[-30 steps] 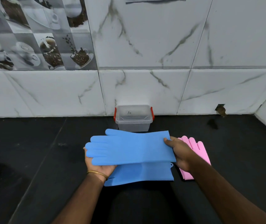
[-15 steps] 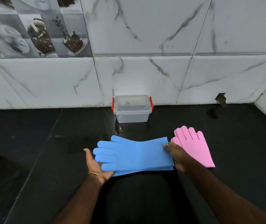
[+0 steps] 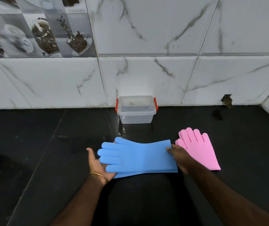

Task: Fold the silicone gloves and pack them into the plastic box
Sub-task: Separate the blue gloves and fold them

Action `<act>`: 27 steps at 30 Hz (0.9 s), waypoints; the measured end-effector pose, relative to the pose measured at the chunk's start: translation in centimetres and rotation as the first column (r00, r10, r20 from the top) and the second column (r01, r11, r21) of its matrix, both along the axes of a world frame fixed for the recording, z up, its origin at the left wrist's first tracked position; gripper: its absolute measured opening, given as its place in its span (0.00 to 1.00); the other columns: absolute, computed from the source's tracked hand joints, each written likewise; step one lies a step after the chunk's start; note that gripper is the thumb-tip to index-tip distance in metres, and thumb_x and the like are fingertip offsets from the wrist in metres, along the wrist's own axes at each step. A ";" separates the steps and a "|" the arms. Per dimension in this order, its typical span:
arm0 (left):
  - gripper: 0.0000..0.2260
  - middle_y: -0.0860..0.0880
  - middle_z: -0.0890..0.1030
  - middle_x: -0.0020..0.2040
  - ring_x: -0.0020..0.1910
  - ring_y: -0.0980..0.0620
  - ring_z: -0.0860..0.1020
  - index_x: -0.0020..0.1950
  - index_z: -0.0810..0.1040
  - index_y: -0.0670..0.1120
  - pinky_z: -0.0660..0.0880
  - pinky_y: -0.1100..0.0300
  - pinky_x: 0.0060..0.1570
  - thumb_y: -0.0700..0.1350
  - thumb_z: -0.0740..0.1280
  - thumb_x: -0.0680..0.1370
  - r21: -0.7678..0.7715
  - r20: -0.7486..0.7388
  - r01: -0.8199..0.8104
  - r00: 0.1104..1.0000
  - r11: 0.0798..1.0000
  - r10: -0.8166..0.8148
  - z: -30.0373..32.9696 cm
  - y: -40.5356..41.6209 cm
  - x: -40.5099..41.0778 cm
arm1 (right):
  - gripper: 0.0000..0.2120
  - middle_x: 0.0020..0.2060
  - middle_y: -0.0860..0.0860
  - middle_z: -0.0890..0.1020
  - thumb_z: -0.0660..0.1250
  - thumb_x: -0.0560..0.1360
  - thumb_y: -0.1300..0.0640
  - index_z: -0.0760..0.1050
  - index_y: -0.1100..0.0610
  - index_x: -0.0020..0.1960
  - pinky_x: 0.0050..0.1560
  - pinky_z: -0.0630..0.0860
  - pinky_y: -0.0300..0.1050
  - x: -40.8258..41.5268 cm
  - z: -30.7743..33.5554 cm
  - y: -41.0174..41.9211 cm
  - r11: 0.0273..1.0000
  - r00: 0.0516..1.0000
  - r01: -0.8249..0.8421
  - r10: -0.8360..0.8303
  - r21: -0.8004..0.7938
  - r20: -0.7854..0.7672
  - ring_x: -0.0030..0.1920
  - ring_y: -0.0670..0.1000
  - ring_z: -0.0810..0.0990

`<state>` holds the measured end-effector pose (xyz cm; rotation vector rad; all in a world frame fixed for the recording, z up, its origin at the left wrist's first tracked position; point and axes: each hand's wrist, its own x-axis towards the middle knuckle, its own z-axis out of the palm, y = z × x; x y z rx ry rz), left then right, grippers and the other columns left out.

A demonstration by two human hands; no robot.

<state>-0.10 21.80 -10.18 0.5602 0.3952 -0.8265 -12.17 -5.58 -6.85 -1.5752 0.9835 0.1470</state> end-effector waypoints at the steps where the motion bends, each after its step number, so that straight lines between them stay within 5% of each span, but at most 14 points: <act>1: 0.44 0.50 0.82 0.59 0.59 0.48 0.80 0.64 0.80 0.49 0.76 0.51 0.55 0.79 0.61 0.60 0.006 0.003 0.010 1.000 1.000 -0.010 0.2 0.1 0.0 | 0.23 0.69 0.54 0.74 0.59 0.82 0.53 0.64 0.58 0.75 0.71 0.68 0.57 0.0 0.0 0.0 1.000 1.000 -0.013 0.013 -0.026 -0.006 0.66 0.56 0.74; 7: 0.50 0.43 0.75 0.68 0.68 0.42 0.73 0.67 0.77 0.45 0.67 0.44 0.67 0.78 0.67 0.55 0.042 0.065 0.136 0.988 0.990 -0.139 0.8 2.4 0.7 | 0.19 0.66 0.53 0.76 0.60 0.82 0.55 0.68 0.57 0.72 0.56 0.71 0.46 -0.2 -0.3 -0.3 0.985 0.997 -0.075 0.072 -0.153 -0.023 0.55 0.49 0.74; 12: 0.48 0.37 0.73 0.69 0.67 0.36 0.72 0.69 0.74 0.42 0.68 0.35 0.65 0.77 0.64 0.62 -0.002 0.154 0.277 0.949 0.961 -0.274 1.6 4.9 1.1 | 0.21 0.68 0.54 0.74 0.66 0.79 0.55 0.68 0.57 0.71 0.62 0.71 0.47 -0.2 -0.5 -0.6 0.932 0.987 -0.162 0.153 -0.323 -0.056 0.63 0.53 0.74; 15: 0.37 0.39 0.81 0.59 0.58 0.38 0.80 0.62 0.80 0.42 0.76 0.38 0.55 0.71 0.66 0.68 0.314 0.159 0.314 0.913 0.896 -0.376 2.4 5.3 0.9 | 0.28 0.68 0.53 0.73 0.72 0.75 0.53 0.66 0.54 0.72 0.62 0.71 0.47 -0.5 -0.6 -0.6 0.923 0.982 -0.189 0.188 -0.336 -0.034 0.61 0.52 0.73; 19: 0.19 0.41 0.84 0.53 0.48 0.42 0.84 0.61 0.76 0.42 0.81 0.45 0.46 0.46 0.73 0.73 0.701 0.227 0.191 0.854 0.687 -0.469 2.7 5.2 -0.1 | 0.38 0.70 0.52 0.70 0.75 0.72 0.54 0.59 0.53 0.76 0.58 0.69 0.43 -1.2 -0.9 -0.6 0.873 0.957 -0.281 0.284 -0.398 -0.054 0.58 0.48 0.70; 22: 0.18 0.39 0.83 0.51 0.40 0.44 0.85 0.58 0.74 0.42 0.82 0.48 0.42 0.36 0.75 0.71 0.809 0.270 0.073 0.835 0.583 -0.479 3.0 5.1 -0.6 | 0.35 0.69 0.53 0.71 0.74 0.72 0.58 0.61 0.52 0.75 0.59 0.77 0.49 -1.7 -1.0 -0.9 0.883 0.959 -0.279 0.277 -0.376 -0.062 0.58 0.49 0.71; 27: 0.20 0.44 0.83 0.48 0.38 0.46 0.83 0.54 0.75 0.47 0.82 0.51 0.38 0.35 0.78 0.66 0.882 0.313 -0.035 0.791 0.471 -0.526 2.8 5.4 -0.9 | 0.33 0.65 0.53 0.73 0.76 0.70 0.57 0.66 0.53 0.72 0.49 0.82 0.47 -2.4 -0.8 -0.8 0.882 0.963 -0.271 0.249 -0.386 -0.107 0.56 0.50 0.74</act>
